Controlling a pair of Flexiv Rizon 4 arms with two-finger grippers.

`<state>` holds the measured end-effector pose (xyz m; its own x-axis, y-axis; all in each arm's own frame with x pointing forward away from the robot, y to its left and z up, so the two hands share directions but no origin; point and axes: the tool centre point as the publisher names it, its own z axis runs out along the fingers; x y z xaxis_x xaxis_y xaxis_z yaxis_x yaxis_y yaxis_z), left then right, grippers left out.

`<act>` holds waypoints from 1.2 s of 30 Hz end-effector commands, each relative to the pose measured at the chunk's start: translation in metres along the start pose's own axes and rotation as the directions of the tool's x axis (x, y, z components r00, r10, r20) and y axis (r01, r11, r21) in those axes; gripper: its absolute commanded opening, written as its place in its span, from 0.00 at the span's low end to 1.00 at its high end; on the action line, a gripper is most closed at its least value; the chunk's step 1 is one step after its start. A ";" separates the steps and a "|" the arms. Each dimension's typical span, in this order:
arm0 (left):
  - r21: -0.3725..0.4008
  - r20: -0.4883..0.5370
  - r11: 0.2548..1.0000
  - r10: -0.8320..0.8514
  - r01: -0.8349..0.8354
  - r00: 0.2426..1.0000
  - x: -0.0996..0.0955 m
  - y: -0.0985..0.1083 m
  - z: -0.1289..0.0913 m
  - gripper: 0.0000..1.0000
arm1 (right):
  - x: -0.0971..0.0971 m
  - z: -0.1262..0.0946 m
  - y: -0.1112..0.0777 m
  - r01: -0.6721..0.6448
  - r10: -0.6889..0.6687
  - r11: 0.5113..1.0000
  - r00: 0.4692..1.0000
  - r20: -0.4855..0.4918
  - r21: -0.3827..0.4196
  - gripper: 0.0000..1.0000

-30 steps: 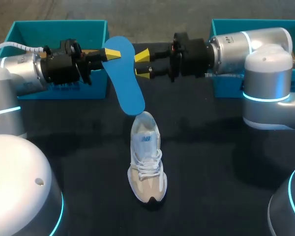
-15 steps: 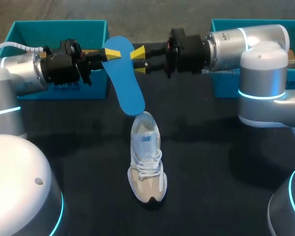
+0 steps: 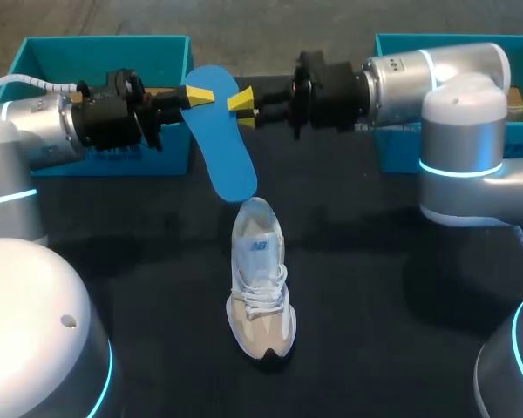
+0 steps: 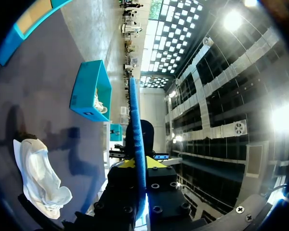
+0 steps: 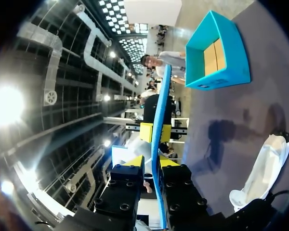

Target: Take the shoe out of the shoebox, open the shoe tongue, remove and reinsert the insole, then place the shoe into the shoebox

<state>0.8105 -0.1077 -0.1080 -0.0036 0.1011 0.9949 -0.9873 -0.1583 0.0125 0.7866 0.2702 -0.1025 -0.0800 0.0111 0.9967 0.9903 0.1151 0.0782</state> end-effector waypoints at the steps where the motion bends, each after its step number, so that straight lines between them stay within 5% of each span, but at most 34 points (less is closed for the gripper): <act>1: 0.001 0.003 1.000 0.000 0.000 1.000 0.000 0.001 0.000 0.00 | -0.003 0.004 0.002 -0.004 0.004 1.000 1.000 -0.001 0.001 0.17; 10: 0.001 0.003 1.000 0.000 0.000 1.000 0.000 0.001 0.000 0.00 | -0.003 0.005 0.006 -0.009 0.009 1.000 1.000 0.004 0.006 0.13; 14: 0.001 0.003 1.000 0.000 0.000 1.000 0.000 0.001 0.000 0.00 | -0.004 0.006 0.006 -0.011 0.011 1.000 1.000 0.003 0.006 0.03; 20: 0.001 0.003 1.000 0.000 0.000 1.000 0.000 0.001 0.000 0.00 | -0.008 0.009 0.002 -0.016 0.016 1.000 1.000 -0.004 0.006 0.06; 27: 0.001 0.003 1.000 0.000 0.000 1.000 0.000 0.001 0.000 0.00 | -0.011 0.016 0.001 -0.023 0.023 1.000 1.000 -0.015 0.016 0.23; 36: 0.001 0.003 1.000 0.000 0.000 1.000 0.000 0.001 0.000 0.00 | -0.010 0.021 0.000 -0.023 0.024 0.999 1.000 -0.020 0.025 0.16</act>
<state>0.8106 -0.1078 -0.1081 -0.0035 0.1004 0.9949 -0.9874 -0.1580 0.0124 0.7841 0.2862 -0.1120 -0.0545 -0.0081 0.9985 0.9890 0.1375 0.0551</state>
